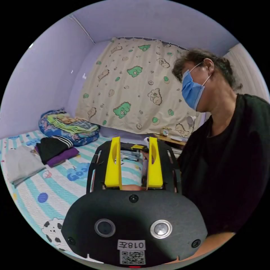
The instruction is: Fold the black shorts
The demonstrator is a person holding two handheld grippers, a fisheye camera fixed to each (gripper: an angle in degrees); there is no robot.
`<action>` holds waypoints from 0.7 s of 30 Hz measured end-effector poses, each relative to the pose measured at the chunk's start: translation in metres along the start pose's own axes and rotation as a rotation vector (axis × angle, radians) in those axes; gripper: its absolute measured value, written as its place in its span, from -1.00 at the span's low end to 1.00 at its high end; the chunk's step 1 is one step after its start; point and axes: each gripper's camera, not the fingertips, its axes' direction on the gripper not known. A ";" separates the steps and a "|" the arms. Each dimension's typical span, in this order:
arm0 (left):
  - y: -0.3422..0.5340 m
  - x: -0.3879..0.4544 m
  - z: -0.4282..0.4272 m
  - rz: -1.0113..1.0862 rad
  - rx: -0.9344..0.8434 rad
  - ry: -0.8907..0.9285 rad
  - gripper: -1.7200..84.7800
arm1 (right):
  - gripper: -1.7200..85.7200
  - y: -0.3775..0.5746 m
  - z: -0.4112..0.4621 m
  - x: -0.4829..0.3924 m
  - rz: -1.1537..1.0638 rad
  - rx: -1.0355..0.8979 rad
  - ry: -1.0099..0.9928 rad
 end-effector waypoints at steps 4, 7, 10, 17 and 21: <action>0.000 0.036 -0.003 0.027 -0.009 -0.012 -0.59 | -0.77 0.007 0.022 0.023 -0.104 -0.074 -0.012; -0.005 0.077 -0.009 0.121 -0.075 -0.114 -0.56 | -0.75 0.015 0.047 0.044 -0.116 -0.221 -0.033; -0.006 0.112 -0.026 0.172 -0.114 -0.216 -0.55 | -0.87 0.022 0.042 0.072 -0.044 -0.217 -0.036; 0.031 0.159 -0.111 0.075 -0.009 -0.397 -0.61 | -0.98 0.018 -0.007 0.155 0.333 0.006 -0.395; 0.063 0.181 -0.167 -0.002 0.069 -0.404 -0.61 | -0.98 -0.019 -0.065 0.157 0.262 0.214 -0.744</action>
